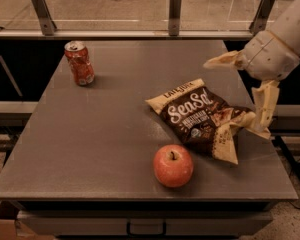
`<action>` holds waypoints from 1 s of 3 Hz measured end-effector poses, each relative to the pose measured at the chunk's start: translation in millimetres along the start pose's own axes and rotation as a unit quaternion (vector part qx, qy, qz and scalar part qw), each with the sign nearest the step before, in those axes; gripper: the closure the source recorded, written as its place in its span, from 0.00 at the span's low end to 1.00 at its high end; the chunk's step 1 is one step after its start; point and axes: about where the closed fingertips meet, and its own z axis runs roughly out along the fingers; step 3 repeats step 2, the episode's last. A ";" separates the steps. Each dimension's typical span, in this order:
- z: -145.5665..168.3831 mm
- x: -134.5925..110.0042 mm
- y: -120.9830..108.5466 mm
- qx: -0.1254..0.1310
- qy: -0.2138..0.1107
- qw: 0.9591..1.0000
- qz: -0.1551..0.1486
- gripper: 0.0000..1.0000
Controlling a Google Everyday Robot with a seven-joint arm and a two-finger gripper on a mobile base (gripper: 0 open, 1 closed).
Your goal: Move brown chip bag near apple
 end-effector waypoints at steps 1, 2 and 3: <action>-60.9 30.0 -28.3 0.097 -0.021 0.988 0.121 0.00; -108.3 35.4 -39.4 0.158 -0.017 0.972 0.175 0.00; -108.3 35.4 -39.4 0.158 -0.017 0.972 0.175 0.00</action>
Offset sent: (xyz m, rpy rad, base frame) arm 0.0349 -0.0386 0.0370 0.0949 -0.0108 -0.2586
